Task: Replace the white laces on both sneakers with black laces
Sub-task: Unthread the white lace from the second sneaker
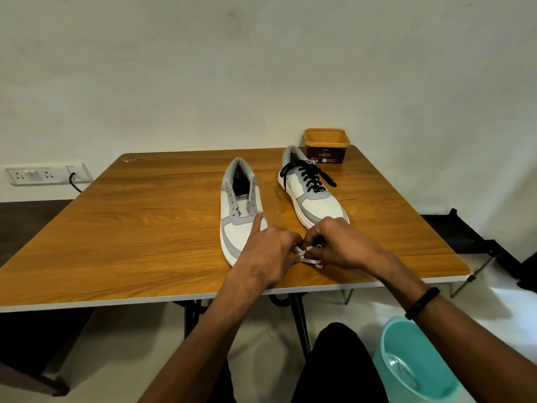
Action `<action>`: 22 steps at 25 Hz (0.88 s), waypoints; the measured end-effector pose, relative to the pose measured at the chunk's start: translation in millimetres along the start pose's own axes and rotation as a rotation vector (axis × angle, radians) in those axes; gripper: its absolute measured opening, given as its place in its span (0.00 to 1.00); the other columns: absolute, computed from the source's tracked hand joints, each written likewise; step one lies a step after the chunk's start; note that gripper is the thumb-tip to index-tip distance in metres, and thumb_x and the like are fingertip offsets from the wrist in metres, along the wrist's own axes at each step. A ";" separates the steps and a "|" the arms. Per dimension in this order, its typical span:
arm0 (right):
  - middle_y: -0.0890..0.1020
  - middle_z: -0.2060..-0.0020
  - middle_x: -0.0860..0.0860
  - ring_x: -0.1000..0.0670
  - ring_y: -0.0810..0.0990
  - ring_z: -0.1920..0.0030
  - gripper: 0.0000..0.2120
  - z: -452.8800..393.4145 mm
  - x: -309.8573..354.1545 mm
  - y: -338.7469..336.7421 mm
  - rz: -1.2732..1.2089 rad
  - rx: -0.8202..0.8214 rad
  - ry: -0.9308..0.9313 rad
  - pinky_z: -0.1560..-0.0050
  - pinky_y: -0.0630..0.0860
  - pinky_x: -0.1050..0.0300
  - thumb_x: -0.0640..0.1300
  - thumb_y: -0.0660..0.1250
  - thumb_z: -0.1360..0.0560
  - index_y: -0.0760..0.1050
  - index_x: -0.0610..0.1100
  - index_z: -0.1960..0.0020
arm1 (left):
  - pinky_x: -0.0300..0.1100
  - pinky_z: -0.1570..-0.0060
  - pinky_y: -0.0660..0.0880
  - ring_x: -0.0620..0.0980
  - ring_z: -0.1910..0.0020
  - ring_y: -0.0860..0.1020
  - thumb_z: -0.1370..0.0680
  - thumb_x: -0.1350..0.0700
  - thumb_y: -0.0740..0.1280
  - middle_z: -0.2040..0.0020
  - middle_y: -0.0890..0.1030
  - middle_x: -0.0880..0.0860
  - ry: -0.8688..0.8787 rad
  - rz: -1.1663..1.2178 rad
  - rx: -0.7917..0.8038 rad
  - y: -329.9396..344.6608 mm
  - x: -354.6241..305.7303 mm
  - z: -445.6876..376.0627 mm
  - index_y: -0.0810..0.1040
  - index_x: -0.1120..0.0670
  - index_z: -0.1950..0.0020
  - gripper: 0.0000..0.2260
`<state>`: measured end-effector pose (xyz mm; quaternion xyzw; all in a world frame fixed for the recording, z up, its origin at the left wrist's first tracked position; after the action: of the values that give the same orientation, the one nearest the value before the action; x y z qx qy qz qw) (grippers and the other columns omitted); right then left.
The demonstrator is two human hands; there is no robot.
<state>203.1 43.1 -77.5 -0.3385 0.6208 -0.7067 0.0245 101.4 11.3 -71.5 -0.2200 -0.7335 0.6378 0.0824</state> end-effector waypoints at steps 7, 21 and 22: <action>0.89 0.56 0.51 0.49 0.88 0.55 0.05 59.3 -60.1 -19.5 -0.390 0.040 0.131 0.54 0.86 0.54 0.41 0.76 0.23 0.88 0.45 0.48 | 0.49 0.50 0.80 0.49 0.48 0.83 0.20 0.49 0.72 0.47 0.87 0.48 0.055 0.305 -0.043 24.0 -49.1 -20.1 0.86 0.45 0.41 0.09; 0.89 0.56 0.44 0.48 0.87 0.57 0.08 211.5 -214.9 -57.3 -0.651 -0.070 0.306 0.55 0.84 0.58 0.35 0.77 0.26 0.87 0.37 0.48 | 0.42 0.55 0.80 0.44 0.60 0.82 0.21 0.58 0.74 0.56 0.88 0.49 0.171 0.581 0.111 103.1 -233.8 -78.2 0.88 0.51 0.43 0.08; 0.89 0.56 0.44 0.47 0.88 0.56 0.08 223.3 -233.0 -51.1 -0.646 -0.069 0.334 0.55 0.84 0.57 0.35 0.77 0.26 0.87 0.37 0.48 | 0.44 0.54 0.82 0.45 0.59 0.83 0.21 0.58 0.74 0.56 0.87 0.49 0.165 0.583 0.154 120.5 -248.6 -81.4 0.88 0.51 0.43 0.08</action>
<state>515.8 -31.5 -136.1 -0.3977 0.5009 -0.7020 -0.3133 381.4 -11.0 -134.8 -0.4650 -0.5800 0.6683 -0.0283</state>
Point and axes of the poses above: each hand's wrist, its own z-axis away from the middle knuckle, its own y-axis out of the palm, x = y × z, the point moved 10 cm from there along -z, towards the middle knuckle
